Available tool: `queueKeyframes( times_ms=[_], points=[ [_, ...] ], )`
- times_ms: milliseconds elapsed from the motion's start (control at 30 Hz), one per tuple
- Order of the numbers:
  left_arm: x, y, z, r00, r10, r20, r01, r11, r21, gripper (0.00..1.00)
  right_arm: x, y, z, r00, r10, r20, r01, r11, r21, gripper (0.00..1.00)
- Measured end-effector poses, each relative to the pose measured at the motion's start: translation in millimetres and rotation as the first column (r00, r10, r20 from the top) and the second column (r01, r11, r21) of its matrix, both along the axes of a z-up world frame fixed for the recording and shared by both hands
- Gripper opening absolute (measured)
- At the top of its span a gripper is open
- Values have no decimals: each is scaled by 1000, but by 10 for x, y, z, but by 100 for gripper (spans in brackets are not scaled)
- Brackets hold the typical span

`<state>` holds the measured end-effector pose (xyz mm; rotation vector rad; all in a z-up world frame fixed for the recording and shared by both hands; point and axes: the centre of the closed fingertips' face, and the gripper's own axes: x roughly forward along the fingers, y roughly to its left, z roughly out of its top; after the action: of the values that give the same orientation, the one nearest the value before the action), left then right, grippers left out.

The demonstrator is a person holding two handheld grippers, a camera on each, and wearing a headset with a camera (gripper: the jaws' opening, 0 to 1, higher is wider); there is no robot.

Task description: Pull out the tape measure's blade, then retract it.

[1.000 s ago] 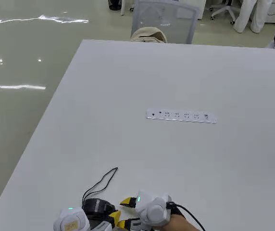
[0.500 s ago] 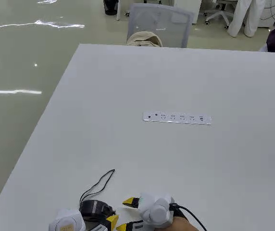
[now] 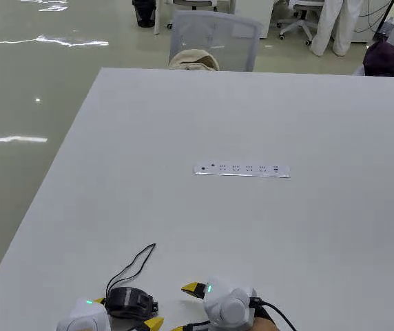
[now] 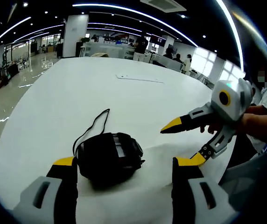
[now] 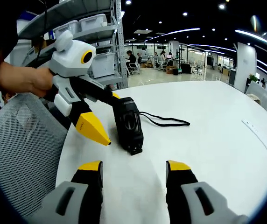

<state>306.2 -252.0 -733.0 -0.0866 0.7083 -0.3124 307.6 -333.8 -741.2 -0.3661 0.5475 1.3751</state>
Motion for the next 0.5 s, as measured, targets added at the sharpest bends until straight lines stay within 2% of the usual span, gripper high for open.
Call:
queueKeyframes(
  times_ms=[133,267,400,500],
  points=[
    [-36,29,-3,1000,-26,17,26,1000,16,86,-26,-103,28,1000,-27,6,27,1000,-1,57],
    [-66,38,5,999,-43,23,43,999,-2,86,-50,-201,60,998,-55,3,55,998,6,59],
    [-79,68,39,997,-69,44,70,997,-12,88,-59,-322,129,996,-92,5,92,996,19,62],
    [-100,83,34,994,-106,40,106,994,13,89,-65,-400,168,993,-116,9,115,993,25,64]
  ],
)
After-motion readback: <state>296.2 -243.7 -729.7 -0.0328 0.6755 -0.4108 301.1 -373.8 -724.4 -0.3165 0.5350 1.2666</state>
